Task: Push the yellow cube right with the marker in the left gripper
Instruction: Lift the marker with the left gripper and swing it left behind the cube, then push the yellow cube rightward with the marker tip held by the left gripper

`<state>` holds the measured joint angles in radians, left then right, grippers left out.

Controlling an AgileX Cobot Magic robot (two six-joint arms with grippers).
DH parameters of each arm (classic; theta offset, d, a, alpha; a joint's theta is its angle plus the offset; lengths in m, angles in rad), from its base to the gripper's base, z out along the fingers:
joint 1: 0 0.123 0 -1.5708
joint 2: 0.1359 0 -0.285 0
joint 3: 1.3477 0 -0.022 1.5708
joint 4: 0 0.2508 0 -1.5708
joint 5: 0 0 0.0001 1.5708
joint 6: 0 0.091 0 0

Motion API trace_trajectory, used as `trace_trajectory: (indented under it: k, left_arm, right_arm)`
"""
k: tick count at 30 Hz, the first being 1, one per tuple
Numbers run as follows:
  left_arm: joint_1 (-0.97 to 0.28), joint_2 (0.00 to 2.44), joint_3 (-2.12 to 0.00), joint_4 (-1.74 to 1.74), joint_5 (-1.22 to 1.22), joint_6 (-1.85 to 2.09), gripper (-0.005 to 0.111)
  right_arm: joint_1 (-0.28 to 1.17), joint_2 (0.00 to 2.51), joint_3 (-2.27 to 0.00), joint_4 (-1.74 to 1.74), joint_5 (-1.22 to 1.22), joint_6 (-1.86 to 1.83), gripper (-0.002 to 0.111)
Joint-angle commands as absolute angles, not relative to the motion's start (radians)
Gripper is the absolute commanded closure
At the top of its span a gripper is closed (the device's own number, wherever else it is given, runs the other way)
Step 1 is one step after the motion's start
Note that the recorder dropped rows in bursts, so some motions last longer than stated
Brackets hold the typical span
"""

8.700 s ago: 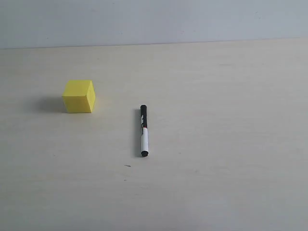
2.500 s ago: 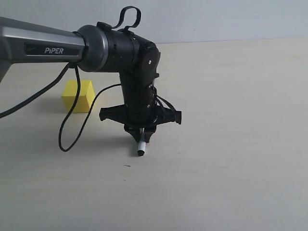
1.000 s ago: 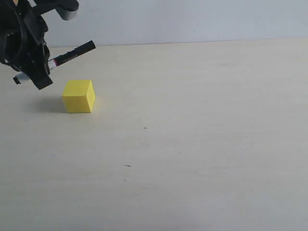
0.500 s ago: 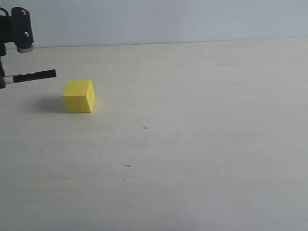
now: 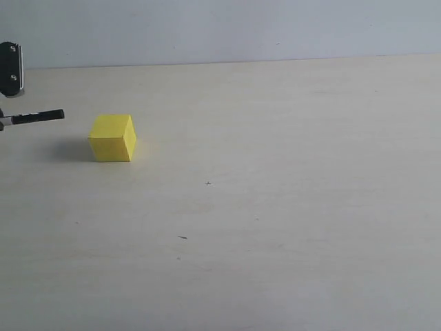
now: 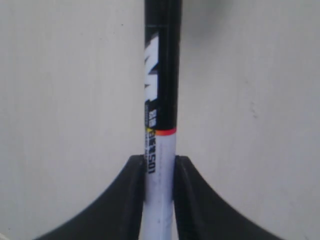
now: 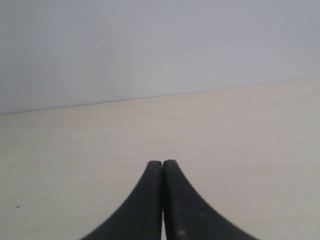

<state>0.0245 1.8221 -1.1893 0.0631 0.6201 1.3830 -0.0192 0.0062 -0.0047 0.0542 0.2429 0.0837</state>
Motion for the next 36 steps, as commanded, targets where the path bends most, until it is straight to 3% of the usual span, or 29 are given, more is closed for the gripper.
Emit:
trace_trajectory:
  k: [1,7,12,28,36]
  left_arm:
    - [0.028,1.913,-1.21,0.07,0.531,1.464,0.107]
    - [0.03,2.02,-1.326,0.058,0.652,1.517,0.107]
    - [0.063,2.056,-1.365,-0.164,0.687,1.727,0.107]
    - [0.078,2.072,-1.383,-0.072,0.685,1.695,0.107]
    - [-0.054,2.074,-1.383,-0.086,0.677,1.669,0.107]
  right_arm:
    - [-0.024,0.0,0.0,0.049,0.238,0.081,0.108]
    - [-0.024,0.0,0.0,0.049,0.238,0.081,0.108]
    - [-0.024,0.0,0.0,0.049,0.238,0.081,0.108]
    - [-0.024,0.0,0.0,0.049,0.238,0.081,0.108]
    - [-0.024,0.0,0.0,0.049,0.238,0.081,0.108]
